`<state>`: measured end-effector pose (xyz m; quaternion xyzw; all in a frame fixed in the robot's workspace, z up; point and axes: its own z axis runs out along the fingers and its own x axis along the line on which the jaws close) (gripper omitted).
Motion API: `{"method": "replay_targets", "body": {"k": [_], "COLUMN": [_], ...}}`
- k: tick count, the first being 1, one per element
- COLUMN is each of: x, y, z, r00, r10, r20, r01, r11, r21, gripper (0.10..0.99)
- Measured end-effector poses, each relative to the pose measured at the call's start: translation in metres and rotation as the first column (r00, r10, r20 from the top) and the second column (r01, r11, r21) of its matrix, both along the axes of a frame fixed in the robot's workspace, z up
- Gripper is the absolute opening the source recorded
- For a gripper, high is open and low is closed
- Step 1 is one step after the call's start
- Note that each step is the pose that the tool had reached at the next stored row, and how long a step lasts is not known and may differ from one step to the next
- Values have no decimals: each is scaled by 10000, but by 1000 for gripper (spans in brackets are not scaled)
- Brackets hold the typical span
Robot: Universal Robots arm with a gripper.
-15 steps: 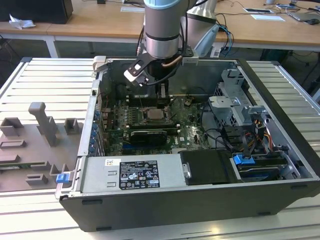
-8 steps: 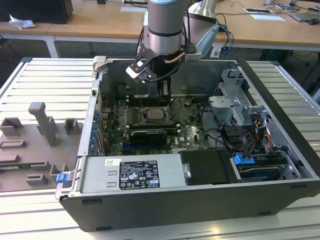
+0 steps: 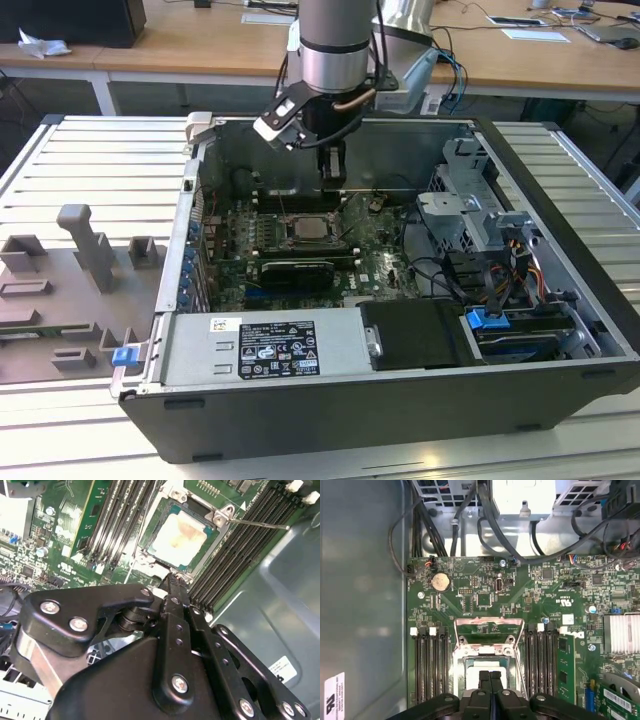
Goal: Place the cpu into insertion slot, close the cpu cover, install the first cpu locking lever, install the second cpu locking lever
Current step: 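Close the cpu cover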
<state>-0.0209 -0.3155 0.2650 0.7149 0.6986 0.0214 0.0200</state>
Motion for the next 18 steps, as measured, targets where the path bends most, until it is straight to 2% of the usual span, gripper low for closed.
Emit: {"method": "replay_targets", "body": {"k": [3,10,18], "x": [43,223,328], "y": [0,0,0], "z": [23,29,58], "r00": [10000,10000,10000], "r10": [-2,0,-2], "r20": [-10,-35,-41], "r01": [2,0,2], "r11": [10000,10000,10000], "r21": [2,0,-1], "gripper": [106,106,106]}}
